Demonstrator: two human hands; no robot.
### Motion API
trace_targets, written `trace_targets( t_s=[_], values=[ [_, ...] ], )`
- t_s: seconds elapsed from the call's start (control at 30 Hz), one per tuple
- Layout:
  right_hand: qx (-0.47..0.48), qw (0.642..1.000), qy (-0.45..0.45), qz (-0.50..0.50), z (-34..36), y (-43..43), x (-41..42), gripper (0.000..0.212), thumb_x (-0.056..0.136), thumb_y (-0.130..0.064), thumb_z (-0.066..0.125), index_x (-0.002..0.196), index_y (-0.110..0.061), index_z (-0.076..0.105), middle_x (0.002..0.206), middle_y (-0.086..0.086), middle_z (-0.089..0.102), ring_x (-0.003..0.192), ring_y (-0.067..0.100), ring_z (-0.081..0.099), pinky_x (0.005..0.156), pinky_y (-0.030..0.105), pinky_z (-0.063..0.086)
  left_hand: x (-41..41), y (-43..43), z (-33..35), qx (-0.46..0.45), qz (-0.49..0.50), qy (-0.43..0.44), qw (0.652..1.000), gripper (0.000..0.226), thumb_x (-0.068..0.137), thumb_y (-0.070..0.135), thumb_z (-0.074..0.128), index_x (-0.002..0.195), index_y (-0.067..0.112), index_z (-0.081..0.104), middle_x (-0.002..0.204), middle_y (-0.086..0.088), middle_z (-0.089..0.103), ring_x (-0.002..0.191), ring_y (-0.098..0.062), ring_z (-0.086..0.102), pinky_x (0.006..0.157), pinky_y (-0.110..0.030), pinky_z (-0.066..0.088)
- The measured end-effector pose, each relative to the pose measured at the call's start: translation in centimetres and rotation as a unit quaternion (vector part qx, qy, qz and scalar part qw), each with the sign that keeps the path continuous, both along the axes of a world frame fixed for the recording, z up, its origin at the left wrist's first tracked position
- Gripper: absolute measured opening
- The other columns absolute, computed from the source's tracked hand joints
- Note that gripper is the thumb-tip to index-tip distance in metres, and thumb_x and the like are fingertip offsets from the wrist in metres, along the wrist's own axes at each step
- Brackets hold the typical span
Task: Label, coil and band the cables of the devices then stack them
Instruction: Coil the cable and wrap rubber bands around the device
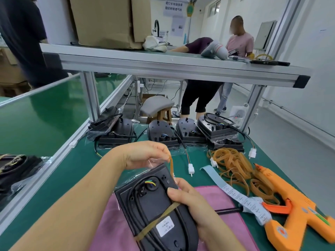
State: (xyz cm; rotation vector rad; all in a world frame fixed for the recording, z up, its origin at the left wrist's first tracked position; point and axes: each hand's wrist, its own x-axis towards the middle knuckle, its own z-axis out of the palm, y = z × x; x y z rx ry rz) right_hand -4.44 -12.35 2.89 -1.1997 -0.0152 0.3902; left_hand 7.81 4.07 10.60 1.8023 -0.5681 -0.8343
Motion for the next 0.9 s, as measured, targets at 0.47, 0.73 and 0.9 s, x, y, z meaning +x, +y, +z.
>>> trace_targets(
  t_s=[0.47, 0.73, 0.9],
  values=[
    [0.026, 0.988, 0.042, -0.145, 0.8, -1.8, -1.1, 0.049, 0.060, -0.013, 0.080, 0.103, -0.002, 0.058, 0.088, 0.023, 0.070, 0.073, 0.031, 0.068, 0.059, 0.035, 0.056, -2.5, 1.3, 1.8, 0.023, 0.037, -0.224, 0.974, 0.017, 0.071, 0.040, 0.066, 0.074, 0.024, 0.071, 0.059, 0.010, 0.052, 0.057, -0.008, 0.039, 0.052, -0.018, 0.030],
    [0.015, 0.979, 0.021, -0.200, 0.9, -2.1, -1.9, 0.065, 0.055, -0.029, 0.078, 0.114, -0.008, 0.058, 0.099, 0.025, 0.071, 0.082, 0.038, 0.070, 0.076, 0.048, 0.057, -4.0, 4.2, -1.4, -0.030, 0.137, -0.199, 0.970, 0.020, 0.066, 0.042, 0.067, 0.067, 0.024, 0.060, 0.054, 0.007, 0.048, 0.052, -0.007, 0.041, 0.052, -0.015, 0.036],
    [0.009, 0.977, 0.018, -0.211, 1.2, -3.1, -2.0, 0.069, 0.051, -0.030, 0.081, 0.114, -0.013, 0.059, 0.099, 0.023, 0.071, 0.082, 0.039, 0.070, 0.078, 0.052, 0.056, -5.6, 5.2, -3.1, -0.042, 0.115, -0.127, 0.984, 0.009, 0.075, 0.012, 0.060, 0.081, 0.014, 0.053, 0.063, 0.004, 0.043, 0.058, -0.012, 0.036, 0.053, -0.020, 0.034]
  ],
)
